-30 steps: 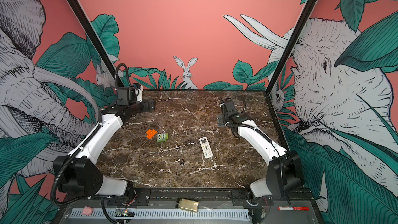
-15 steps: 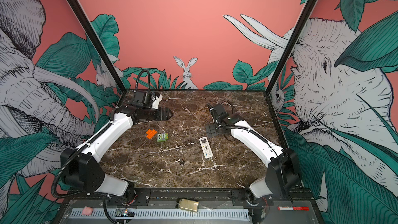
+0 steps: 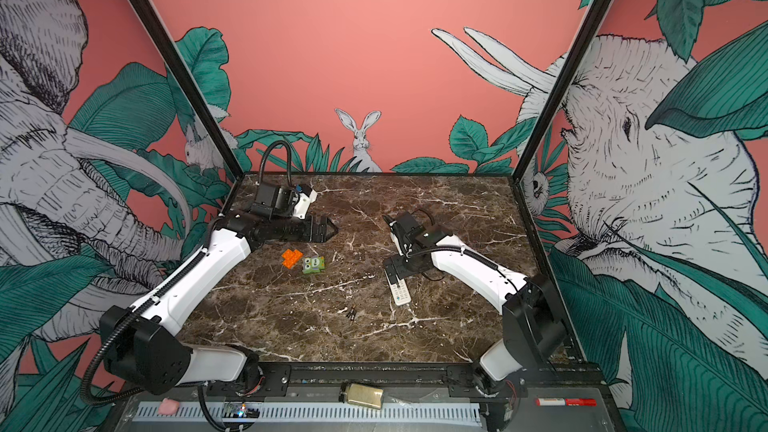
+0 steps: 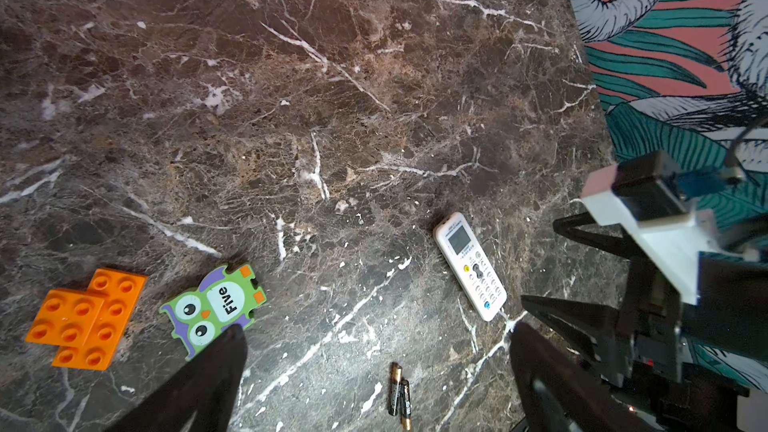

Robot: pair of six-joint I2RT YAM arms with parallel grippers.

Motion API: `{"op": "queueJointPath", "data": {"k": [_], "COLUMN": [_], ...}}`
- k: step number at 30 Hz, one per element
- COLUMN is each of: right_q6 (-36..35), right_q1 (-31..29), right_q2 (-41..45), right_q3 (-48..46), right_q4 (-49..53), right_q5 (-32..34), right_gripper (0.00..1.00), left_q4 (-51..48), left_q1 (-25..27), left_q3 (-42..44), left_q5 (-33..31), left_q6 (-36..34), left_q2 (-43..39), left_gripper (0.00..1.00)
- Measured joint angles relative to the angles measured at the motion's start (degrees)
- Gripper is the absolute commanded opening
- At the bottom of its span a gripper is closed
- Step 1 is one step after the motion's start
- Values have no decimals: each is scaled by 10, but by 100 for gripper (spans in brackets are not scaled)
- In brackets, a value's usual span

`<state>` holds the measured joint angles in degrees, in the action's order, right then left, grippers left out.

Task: Load the batteries into the remote control
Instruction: 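Raise both arms and move the right gripper toward the white remote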

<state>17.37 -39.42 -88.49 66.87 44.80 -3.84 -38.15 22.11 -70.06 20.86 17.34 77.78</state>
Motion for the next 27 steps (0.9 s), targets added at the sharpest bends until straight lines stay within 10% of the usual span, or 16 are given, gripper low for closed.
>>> {"op": "queueJointPath", "data": {"k": [27], "right_q6": [28], "right_q1": [-37], "right_q2": [-103], "right_q3": [-28], "right_q4": [-20], "right_q5": [2], "right_gripper": [94], "left_q4": [-12], "left_q1": [3], "left_q3": [45], "left_q5": [4], "left_q6": [-6], "left_q2": [-38], "left_gripper": [99]}}
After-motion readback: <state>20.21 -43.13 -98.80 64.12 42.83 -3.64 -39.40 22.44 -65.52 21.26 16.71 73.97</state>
